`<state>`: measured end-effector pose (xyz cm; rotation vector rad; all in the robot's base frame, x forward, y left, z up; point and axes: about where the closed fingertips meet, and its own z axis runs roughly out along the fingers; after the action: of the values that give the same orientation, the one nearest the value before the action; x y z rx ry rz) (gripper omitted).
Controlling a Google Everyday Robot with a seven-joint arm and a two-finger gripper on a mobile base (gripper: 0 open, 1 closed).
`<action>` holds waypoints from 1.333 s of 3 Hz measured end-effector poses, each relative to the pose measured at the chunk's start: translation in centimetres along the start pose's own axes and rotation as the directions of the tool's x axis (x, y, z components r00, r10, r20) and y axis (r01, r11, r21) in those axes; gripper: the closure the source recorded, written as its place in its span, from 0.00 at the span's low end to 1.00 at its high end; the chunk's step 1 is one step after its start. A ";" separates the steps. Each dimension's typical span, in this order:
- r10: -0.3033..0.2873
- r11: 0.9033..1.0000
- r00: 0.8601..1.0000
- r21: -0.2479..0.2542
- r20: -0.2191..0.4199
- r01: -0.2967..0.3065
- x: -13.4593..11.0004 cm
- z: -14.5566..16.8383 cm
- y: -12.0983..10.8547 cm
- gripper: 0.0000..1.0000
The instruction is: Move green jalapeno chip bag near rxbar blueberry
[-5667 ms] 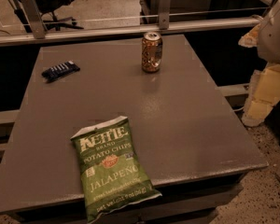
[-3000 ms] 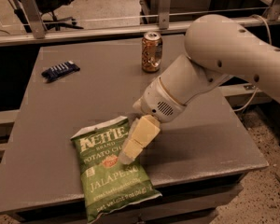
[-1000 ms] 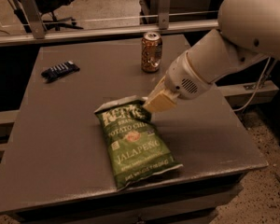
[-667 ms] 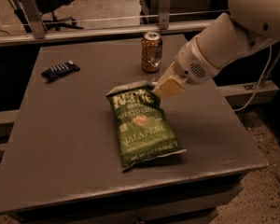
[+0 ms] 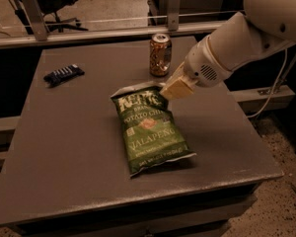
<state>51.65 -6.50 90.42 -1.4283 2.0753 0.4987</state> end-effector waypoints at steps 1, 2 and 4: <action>-0.012 1.000 0.997 0.020 0.079 0.011 -2.6 2.3 -2.5 1.00; -0.019 0.998 0.990 0.062 0.140 0.010 -6.0 5.0 -6.4 1.00; 0.024 0.996 0.981 0.075 0.193 -0.039 -11.5 10.5 -10.3 1.00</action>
Offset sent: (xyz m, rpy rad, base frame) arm 0.1617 0.0880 0.0080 0.1678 -0.1761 -0.0542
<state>66.87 4.30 89.74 -1.2531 1.9447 0.5398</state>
